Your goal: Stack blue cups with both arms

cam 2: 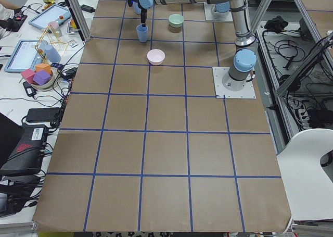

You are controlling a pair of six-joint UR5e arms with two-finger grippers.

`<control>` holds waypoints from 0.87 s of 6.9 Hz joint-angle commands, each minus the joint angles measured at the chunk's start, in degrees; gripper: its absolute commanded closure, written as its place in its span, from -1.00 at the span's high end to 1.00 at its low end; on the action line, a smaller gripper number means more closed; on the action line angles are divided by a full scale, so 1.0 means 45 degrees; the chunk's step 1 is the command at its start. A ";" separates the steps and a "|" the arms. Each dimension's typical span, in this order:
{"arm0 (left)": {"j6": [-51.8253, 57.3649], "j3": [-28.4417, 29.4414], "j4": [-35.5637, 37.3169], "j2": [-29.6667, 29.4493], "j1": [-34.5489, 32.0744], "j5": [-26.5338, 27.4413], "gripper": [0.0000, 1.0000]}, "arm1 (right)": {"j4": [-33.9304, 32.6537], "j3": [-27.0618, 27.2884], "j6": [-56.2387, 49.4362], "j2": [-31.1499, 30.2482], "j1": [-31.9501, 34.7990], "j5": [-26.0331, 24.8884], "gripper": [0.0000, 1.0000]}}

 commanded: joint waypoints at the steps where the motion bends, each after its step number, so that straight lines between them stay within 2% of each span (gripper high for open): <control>1: -0.0030 -0.0192 -0.3337 0.2219 0.0354 -0.0138 1.00 | 0.0803 -0.0349 0.0045 -0.0269 0.0039 0.0083 -1.00; 2: -0.0030 -0.0483 -0.3080 0.2808 0.0666 -0.0293 1.00 | 0.1446 -0.0680 0.0722 -0.0658 0.0213 0.0258 -1.00; 3: 0.0125 -0.1260 -0.2922 0.3491 0.1365 -0.0372 1.00 | 0.2844 -0.1089 0.1618 -0.1300 0.0563 0.1342 -1.00; 4: 0.1209 -0.2312 -0.2012 0.3865 0.1913 -0.0411 1.00 | 0.3651 -0.1557 0.2478 -0.1654 0.1185 0.1469 -1.00; 5: 0.2129 -0.2844 -0.1597 0.4275 0.2151 -0.0392 1.00 | 0.4123 -0.1891 0.3318 -0.1871 0.2081 0.1470 -1.00; 6: 0.3105 -0.2888 -0.1361 0.4608 0.2482 -0.0431 1.00 | 0.4167 -0.2203 0.5240 -0.1931 0.3211 0.1490 -1.00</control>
